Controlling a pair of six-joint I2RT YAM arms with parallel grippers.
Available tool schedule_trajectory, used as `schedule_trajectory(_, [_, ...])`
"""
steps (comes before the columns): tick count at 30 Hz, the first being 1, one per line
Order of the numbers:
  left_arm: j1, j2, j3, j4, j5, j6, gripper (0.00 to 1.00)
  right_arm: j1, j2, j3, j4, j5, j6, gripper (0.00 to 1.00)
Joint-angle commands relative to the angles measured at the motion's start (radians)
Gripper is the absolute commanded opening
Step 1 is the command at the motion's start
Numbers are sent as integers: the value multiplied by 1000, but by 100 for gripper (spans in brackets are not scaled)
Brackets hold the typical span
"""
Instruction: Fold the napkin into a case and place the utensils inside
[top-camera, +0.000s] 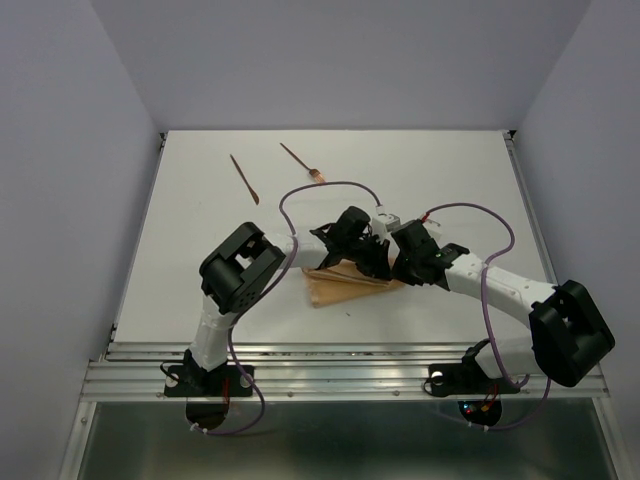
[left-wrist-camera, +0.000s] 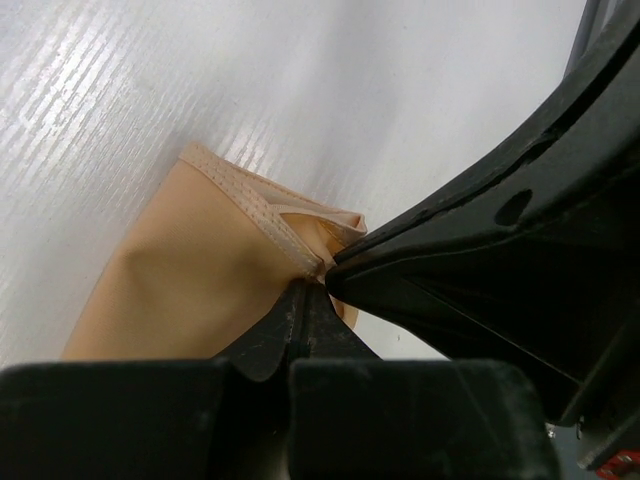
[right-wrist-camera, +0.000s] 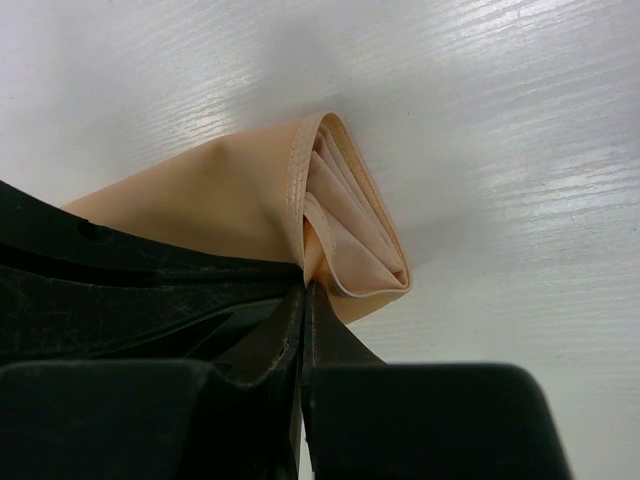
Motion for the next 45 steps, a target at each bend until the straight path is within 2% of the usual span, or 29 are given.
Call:
schedule_trajectory(1, [12, -129, -15, 39, 66, -31, 0, -5, -5, -3, 45, 25, 14, 1])
schedule_trajectory(8, [38, -163, -35, 28, 46, -42, 0, -5, -5, -2, 45, 23, 14, 1])
schedule_trajectory(17, [43, -47, 10, -7, 41, -20, 0, -5, 1, 6, 48, 19, 11, 1])
schedule_trajectory(29, [35, 15, 0, 20, 72, -40, 0, -5, 19, 15, 63, 13, 14, 1])
schedule_trajectory(45, [34, -66, -3, 13, 83, -54, 0, -5, 117, 0, 124, 34, 52, 2])
